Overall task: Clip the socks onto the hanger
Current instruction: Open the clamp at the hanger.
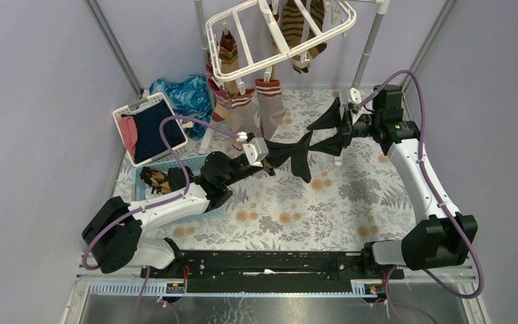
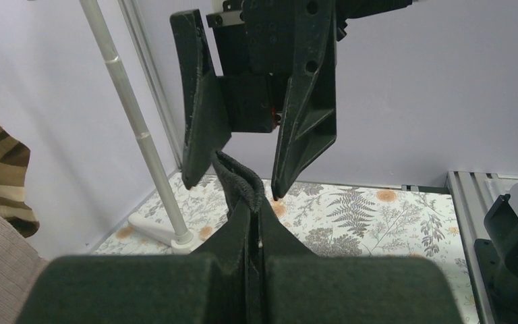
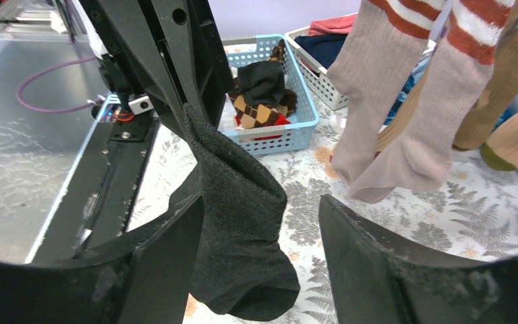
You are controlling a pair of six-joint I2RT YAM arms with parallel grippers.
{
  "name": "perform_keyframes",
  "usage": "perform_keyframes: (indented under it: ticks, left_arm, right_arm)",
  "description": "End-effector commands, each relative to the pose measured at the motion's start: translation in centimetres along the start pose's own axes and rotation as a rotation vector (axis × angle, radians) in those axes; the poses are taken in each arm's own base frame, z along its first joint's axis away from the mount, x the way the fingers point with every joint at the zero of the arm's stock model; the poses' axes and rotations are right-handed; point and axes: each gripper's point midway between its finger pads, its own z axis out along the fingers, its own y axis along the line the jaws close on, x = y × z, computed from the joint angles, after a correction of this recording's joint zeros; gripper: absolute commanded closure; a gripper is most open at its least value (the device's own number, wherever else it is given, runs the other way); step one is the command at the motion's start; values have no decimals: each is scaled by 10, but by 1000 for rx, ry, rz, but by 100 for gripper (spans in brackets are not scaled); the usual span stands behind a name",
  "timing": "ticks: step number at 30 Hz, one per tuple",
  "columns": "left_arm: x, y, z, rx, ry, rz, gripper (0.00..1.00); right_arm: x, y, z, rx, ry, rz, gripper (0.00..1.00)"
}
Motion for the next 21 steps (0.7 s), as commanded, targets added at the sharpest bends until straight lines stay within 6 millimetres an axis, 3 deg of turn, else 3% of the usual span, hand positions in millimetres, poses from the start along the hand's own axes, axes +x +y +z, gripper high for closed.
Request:
perform_keyframes:
  ticks: [1, 6, 10, 13, 14, 16, 21]
  left_arm:
    - [-36, 2, 9, 0, -119, 30, 100]
    - [-35, 3, 9, -7, -117, 26, 100]
    - [-33, 5, 9, -16, -105, 19, 100]
    - [-29, 7, 9, -29, -91, 10, 100]
    - [-27, 9, 8, -40, -83, 5, 95]
    - [-27, 13, 6, -68, -63, 10, 68]
    - [-40, 34, 0, -143, -11, 101, 15]
  right_arm:
    - [-8, 9, 5, -60, -38, 6, 37]
    - [-9, 8, 4, -50, -33, 0, 61]
    - [-15, 9, 3, -41, -30, -16, 86]
    - [-16, 5, 1, 8, 3, -26, 94]
    - [-16, 4, -1, 29, 23, -49, 95]
    - [-15, -1, -5, 76, 75, -99, 97]
    - [-22, -19, -20, 200, 179, -174, 100]
